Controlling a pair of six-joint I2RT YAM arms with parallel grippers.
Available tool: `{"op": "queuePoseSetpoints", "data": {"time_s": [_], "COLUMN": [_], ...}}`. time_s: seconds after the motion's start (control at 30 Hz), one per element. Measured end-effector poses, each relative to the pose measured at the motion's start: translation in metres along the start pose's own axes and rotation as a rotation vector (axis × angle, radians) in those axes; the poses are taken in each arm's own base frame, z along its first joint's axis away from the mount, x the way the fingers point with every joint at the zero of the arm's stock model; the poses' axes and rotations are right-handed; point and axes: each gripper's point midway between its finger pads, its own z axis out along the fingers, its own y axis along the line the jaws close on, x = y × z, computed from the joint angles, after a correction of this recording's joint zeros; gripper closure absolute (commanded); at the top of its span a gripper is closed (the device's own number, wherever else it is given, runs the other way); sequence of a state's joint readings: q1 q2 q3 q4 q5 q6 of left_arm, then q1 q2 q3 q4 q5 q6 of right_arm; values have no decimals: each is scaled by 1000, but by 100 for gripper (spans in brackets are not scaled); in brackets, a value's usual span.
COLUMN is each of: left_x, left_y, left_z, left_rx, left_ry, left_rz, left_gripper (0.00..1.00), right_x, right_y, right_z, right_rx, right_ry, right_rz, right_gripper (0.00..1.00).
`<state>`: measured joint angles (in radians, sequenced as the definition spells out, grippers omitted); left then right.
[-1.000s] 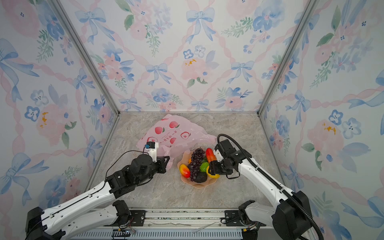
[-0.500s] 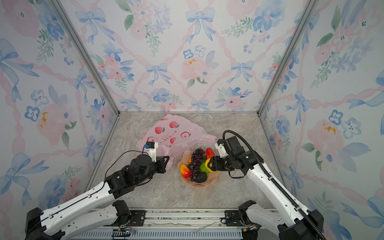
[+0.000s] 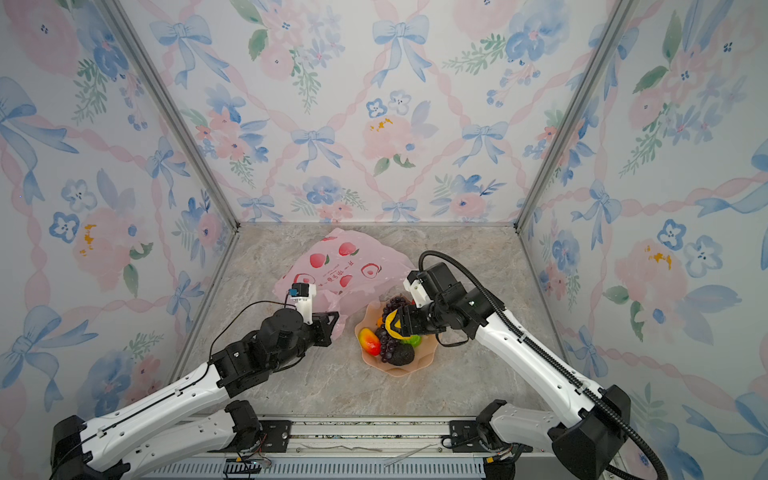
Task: Place the fruits into the plastic bag
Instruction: 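Lift the yellow fruit with the right gripper and carry it toward the bag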
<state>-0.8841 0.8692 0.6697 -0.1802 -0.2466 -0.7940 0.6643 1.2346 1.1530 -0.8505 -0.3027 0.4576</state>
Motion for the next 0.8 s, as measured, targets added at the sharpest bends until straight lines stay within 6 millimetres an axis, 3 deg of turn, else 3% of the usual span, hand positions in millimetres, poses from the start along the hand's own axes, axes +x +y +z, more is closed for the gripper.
{"op": "queuePoseSetpoints", "data": {"time_s": [0.3, 0.8], "left_x": [0, 1], "left_y": [0, -4], "left_z": [0, -2], "left_rx": [1, 18], "left_ry": [0, 7], "left_rz": [0, 5], "left_gripper": [100, 100], "right_x": [-10, -29], "right_y": [15, 28], "right_z": [30, 61], "right_rx": [-17, -42], "right_ry": [55, 95], "right_rz": [-28, -52], "right_gripper": [34, 35]}}
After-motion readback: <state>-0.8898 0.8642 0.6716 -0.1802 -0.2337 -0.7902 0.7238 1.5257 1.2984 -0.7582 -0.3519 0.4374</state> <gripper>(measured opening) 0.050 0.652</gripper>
